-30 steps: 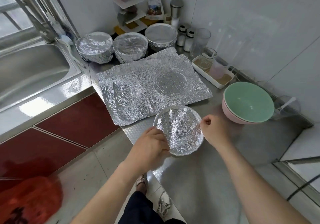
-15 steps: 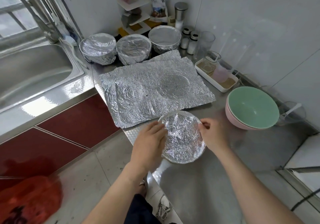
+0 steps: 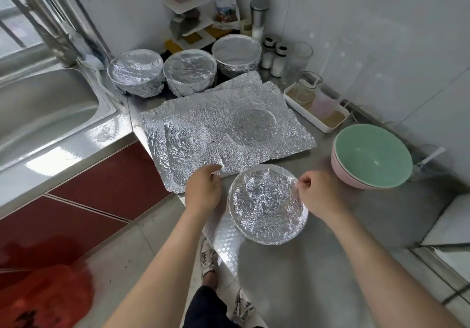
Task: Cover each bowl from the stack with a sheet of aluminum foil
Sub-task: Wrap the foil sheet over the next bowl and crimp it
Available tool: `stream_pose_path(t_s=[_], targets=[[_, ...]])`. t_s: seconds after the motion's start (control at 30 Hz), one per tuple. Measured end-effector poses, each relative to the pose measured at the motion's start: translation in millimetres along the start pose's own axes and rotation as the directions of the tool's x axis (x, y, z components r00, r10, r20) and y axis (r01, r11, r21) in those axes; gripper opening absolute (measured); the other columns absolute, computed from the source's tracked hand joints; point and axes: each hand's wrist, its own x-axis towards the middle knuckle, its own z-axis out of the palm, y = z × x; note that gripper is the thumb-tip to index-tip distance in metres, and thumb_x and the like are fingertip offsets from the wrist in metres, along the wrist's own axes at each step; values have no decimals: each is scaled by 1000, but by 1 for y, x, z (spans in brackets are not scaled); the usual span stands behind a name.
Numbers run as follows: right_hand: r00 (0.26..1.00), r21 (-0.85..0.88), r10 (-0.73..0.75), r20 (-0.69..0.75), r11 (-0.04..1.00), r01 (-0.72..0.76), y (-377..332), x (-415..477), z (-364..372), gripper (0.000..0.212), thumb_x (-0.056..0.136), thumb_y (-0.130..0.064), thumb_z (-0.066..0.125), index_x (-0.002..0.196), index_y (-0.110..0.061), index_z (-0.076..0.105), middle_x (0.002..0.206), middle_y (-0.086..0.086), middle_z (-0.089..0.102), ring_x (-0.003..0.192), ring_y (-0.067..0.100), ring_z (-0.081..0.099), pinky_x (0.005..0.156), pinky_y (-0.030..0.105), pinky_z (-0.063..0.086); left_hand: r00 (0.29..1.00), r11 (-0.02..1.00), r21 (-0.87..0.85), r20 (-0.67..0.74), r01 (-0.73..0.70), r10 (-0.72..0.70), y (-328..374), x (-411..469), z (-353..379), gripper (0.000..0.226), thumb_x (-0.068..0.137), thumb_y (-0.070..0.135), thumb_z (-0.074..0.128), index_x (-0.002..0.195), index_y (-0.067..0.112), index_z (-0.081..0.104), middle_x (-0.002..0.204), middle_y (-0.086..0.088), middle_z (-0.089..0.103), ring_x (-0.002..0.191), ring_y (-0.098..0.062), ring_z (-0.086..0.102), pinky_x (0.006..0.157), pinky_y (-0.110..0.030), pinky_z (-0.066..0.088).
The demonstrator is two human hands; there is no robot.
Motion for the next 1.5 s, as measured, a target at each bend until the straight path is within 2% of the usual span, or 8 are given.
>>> stream_pose_path(t_s=[0.2, 0.5, 0.6, 0.8, 0.97, 1.13, 1.37, 1.5], targets=[[997, -48, 68, -38, 996, -70, 5, 0, -16, 18, 92, -17, 54, 77, -13, 65, 78, 2, 65, 76, 23, 58, 67, 32, 43, 978, 843, 516, 202, -156, 57, -25, 34, 19, 64, 93, 12, 45, 152, 26, 23, 161, -12, 14, 148, -32, 11, 120, -50, 15], [984, 255, 144, -104, 960, -114, -20, 14, -39, 22, 88, -12, 59, 69, -12, 71, 76, 11, 71, 79, 32, 65, 79, 42, 53, 978, 729, 653, 152, -206, 140, -20, -6, 15, 19, 94, 23, 48, 103, 21, 64, 96, 5, 61, 82, -14, 56, 82, -31, 48], [981, 327, 178, -80, 934, -143, -31, 20, -34, 20, 88, -11, 59, 75, -6, 72, 76, 18, 70, 71, 30, 63, 71, 43, 53, 979, 783, 598, 190, -173, 72, -12, -7, 9, 22, 85, 13, 55, 101, 20, 67, 81, 7, 58, 71, -14, 54, 63, -28, 47], [963, 424, 253, -90, 885, -193, -55, 34, -23, 17, 91, -8, 58, 83, 0, 70, 78, 14, 68, 74, 25, 60, 71, 35, 48, 970, 861, 478, 231, -175, 68, -30, 23, -2, 71, 83, -2, 46, 145, 31, 37, 158, -1, 24, 146, -25, 21, 117, -45, 29], [943, 381, 258, -209, 910, -165, -81, 60, -12, 21, 92, -9, 55, 77, 1, 66, 71, 14, 66, 70, 28, 59, 69, 37, 49, 975, 873, 467, 219, -138, 36, -25, 38, -11, 46, 87, 1, 45, 123, 24, 61, 119, 1, 64, 105, -19, 62, 74, -29, 50], [945, 373, 256, -202, 912, -168, -110, 98, -5, 25, 92, -13, 55, 75, 1, 66, 70, 16, 67, 67, 31, 61, 63, 38, 50, 992, 899, 422, 8, -119, 127, -29, 100, -25, 56, 90, 9, 49, 144, 21, 41, 154, -6, 34, 141, -26, 29, 117, -44, 25], [981, 316, 165, -100, 940, -126, -163, 141, 6, 26, 92, -14, 55, 72, -1, 66, 67, 14, 65, 60, 21, 54, 53, 28, 41, 965, 943, 294, 251, -153, 78, -35, 134, -26, 19, 93, 12, 42, 95, 7, 59, 108, -14, 64, 93, -32, 60, 83, -40, 50], [997, 235, 53, -62, 971, -37, -218, 167, 33, 31, 89, -13, 55, 59, -5, 57, 56, 7, 55, 57, 23, 49, 52, 31, 36, 907, 855, 315, 230, -411, 351, -39, 113, -10, 46, 91, 25, 28, 124, 15, 59, 115, -9, 65, 103, -31, 60, 89, -39, 48]])
